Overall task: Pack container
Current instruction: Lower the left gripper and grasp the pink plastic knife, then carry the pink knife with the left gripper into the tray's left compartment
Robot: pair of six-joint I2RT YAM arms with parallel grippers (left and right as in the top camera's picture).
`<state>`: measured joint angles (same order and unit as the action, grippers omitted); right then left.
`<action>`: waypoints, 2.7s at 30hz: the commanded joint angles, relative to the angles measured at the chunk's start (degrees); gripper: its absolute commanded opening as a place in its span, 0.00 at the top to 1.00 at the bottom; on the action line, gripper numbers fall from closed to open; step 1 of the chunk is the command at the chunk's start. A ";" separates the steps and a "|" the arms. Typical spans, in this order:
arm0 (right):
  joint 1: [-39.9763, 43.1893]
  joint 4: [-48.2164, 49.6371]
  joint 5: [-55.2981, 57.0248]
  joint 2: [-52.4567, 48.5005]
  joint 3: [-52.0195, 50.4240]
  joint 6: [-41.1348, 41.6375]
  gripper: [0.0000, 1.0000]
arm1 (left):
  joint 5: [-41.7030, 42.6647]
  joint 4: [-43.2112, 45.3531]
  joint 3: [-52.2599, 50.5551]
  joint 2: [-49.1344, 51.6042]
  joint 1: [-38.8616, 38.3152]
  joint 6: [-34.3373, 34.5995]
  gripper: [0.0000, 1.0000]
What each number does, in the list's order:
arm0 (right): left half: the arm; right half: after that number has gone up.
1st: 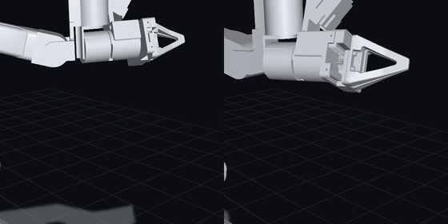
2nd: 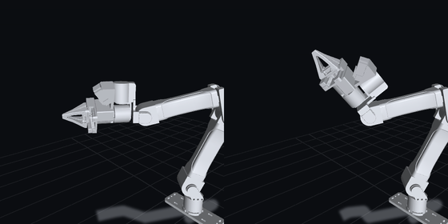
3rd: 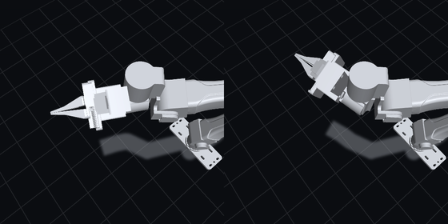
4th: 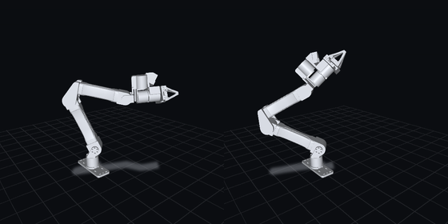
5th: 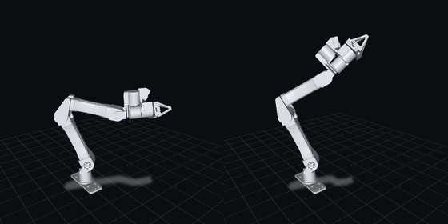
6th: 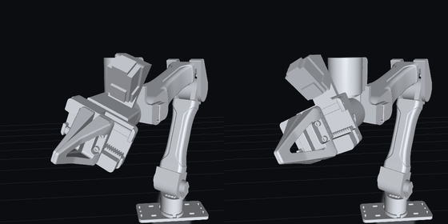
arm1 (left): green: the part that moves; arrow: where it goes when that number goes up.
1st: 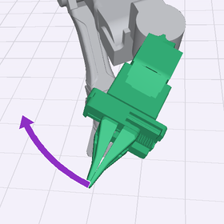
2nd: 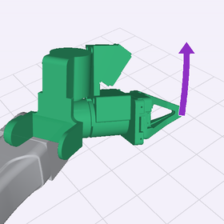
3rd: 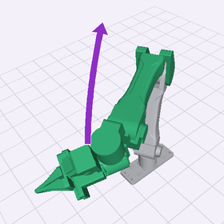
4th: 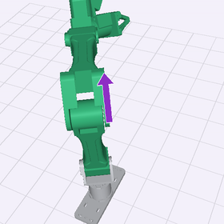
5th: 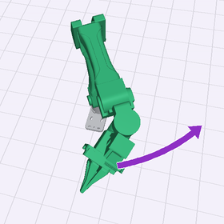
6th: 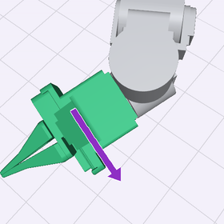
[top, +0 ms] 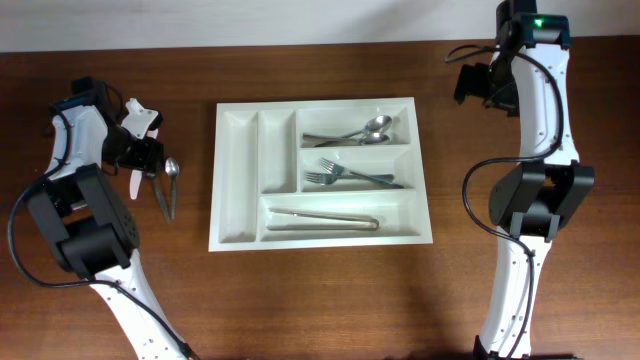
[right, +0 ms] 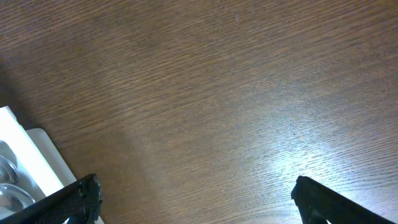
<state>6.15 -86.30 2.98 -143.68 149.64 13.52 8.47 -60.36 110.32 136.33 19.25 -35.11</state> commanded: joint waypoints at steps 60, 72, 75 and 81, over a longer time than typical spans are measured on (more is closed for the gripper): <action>-0.52 0.37 0.68 -0.09 -0.24 0.31 0.01 | -2.45 -2.67 14.53 5.35 -0.13 6.45 0.98; -0.52 1.77 0.68 -0.09 -0.24 0.31 0.01 | -2.45 -8.11 25.57 5.31 -3.58 9.44 0.98; -0.52 2.10 0.68 -0.09 -0.24 0.31 0.01 | -2.45 -9.29 28.55 5.31 -5.92 13.64 0.98; -0.52 2.69 0.68 -0.09 -0.24 0.31 0.01 | -2.25 -9.84 31.15 5.31 -12.55 26.47 0.98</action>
<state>6.15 -83.90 2.98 -143.68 149.64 13.50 5.76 -69.69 140.05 141.12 9.85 -17.32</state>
